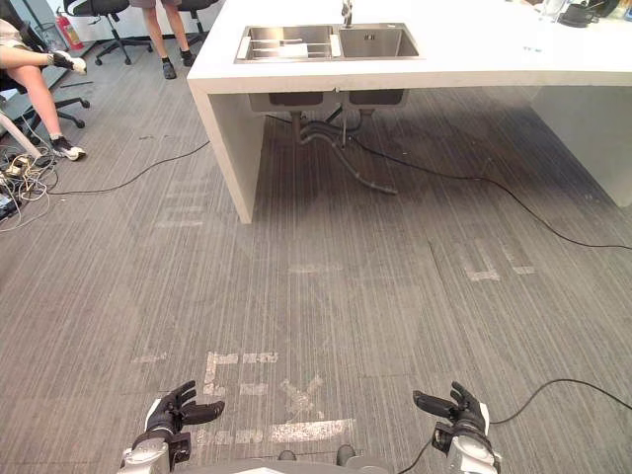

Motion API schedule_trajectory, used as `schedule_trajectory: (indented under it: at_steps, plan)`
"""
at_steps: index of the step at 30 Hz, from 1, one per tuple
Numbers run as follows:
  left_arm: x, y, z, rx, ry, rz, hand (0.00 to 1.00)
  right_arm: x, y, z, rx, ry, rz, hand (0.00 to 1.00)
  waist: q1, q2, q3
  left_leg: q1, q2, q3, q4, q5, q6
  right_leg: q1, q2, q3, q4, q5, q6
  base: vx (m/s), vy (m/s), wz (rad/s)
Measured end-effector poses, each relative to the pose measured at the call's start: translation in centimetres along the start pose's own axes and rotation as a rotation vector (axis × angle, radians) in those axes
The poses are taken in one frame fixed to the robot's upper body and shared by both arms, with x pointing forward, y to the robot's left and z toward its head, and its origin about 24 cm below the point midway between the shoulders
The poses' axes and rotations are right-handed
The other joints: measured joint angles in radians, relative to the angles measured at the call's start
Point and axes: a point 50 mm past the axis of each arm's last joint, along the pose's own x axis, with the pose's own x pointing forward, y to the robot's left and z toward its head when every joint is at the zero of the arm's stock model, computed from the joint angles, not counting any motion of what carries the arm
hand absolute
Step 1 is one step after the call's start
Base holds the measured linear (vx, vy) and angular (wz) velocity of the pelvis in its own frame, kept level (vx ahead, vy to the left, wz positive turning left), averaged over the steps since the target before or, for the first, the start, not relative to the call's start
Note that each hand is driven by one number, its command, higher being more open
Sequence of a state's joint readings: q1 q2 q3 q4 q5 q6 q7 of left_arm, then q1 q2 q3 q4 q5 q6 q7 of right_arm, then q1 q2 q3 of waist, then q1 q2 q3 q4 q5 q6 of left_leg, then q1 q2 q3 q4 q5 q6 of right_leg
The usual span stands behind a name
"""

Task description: Walk over to the sink, pick up the cup, carry it to the dishwasher, place the cup inside the dishwasher, then close the dishwasher door

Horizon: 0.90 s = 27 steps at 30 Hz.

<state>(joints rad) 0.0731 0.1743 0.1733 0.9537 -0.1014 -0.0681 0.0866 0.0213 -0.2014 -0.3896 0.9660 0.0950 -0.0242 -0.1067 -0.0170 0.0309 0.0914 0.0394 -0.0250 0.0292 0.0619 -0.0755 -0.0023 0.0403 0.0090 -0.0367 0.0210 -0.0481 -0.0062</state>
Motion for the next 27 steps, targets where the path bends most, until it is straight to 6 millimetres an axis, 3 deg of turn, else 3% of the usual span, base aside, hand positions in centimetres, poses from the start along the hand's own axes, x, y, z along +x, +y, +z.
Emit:
schedule_trajectory:
  at_steps: [10, 17, 27]
  plan:
    - [-0.4, 0.7, -1.8, -0.037, 0.058, 0.025, 0.9, 0.0, -0.6, -0.2, 0.054, 0.014, -0.028, 0.9, 0.0, 0.003, 0.001, 0.011, 0.001, -0.001, -0.004, 0.001, 0.002, 0.011, 0.002, -0.002, -0.01, 0.009, -0.007, -0.02, 0.001, 0.0]
    - [-0.5, 0.6, -2.0, -0.05, 0.065, 0.023, 0.9, 0.1, -0.6, -0.5, 0.071, 0.033, -0.028, 0.9, 0.001, 0.003, 0.001, 0.019, 0.002, -0.006, -0.022, 0.007, 0.012, 0.02, 0.004, -0.011, -0.025, 0.014, -0.003, 0.01, 0.0, 0.02]
    - [-0.7, -0.9, -2.3, -0.081, 0.075, -0.006, 0.9, -0.2, 1.0, -1.1, 0.121, 0.047, -0.007, 0.9, 0.003, 0.004, 0.006, -0.004, 0.007, 0.019, -0.042, 0.001, 0.012, -0.013, 0.01, 0.014, -0.041, 0.016, -0.004, 0.03, 0.002, -0.08]
